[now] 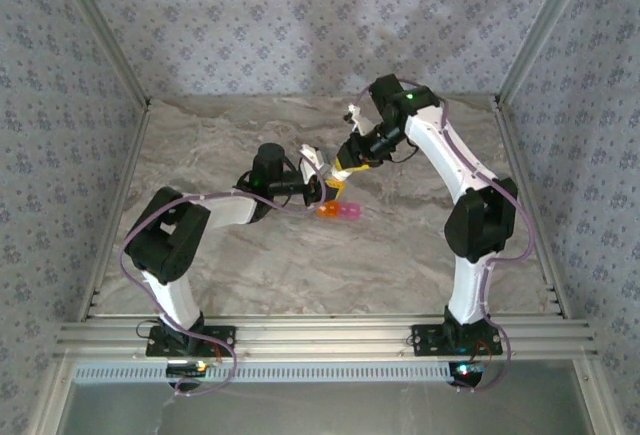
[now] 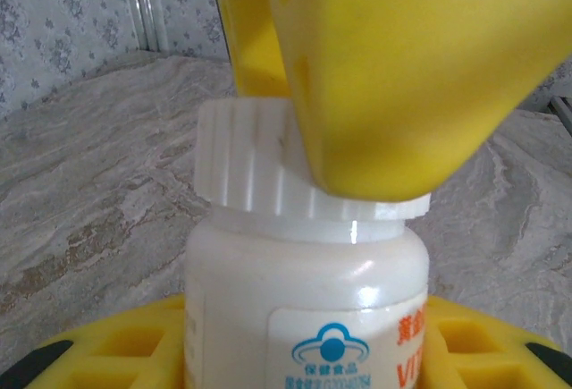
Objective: Sort the pills into containers
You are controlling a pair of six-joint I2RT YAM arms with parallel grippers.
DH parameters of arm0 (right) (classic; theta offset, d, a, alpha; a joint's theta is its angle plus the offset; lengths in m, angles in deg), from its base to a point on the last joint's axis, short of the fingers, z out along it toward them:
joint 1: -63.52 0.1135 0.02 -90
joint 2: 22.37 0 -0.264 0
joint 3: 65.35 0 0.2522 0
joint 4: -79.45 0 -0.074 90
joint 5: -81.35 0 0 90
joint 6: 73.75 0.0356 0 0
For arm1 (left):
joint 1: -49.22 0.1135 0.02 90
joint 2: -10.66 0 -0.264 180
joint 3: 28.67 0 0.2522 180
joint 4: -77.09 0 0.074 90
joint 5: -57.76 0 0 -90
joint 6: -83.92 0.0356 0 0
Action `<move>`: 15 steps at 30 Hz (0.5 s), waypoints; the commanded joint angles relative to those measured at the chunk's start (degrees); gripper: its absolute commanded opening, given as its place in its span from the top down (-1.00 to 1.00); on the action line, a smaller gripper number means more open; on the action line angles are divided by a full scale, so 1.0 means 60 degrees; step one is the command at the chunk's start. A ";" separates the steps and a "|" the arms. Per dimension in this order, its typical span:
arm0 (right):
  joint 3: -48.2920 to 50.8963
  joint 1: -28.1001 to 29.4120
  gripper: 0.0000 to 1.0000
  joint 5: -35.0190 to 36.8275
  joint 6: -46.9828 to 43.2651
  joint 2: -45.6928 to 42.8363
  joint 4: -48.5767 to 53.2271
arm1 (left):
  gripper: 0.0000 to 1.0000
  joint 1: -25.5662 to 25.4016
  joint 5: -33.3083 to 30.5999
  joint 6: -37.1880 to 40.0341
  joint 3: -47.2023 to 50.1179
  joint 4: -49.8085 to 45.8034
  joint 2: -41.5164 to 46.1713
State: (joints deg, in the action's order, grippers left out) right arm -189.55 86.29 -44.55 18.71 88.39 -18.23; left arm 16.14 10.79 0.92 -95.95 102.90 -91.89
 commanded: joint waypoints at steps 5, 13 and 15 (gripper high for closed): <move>0.0075 0.0379 0.30 -0.0077 0.0584 0.0178 0.0046 | 1.00 -0.0126 0.0380 0.0143 -0.0468 0.0907 0.0303; -0.0301 0.0395 0.12 0.0301 0.0547 0.0422 0.0430 | 1.00 -0.0134 0.0205 0.0216 -0.0437 0.0786 0.0267; -0.0301 0.0419 0.04 0.0356 0.0625 0.0386 0.0368 | 1.00 -0.0133 0.0177 0.0226 -0.0414 0.0776 0.0245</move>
State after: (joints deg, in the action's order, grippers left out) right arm -190.42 86.99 -42.71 21.57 89.07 -17.73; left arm 16.23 10.52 1.40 -95.97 102.05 -91.89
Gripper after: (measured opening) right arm 0.471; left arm 0.440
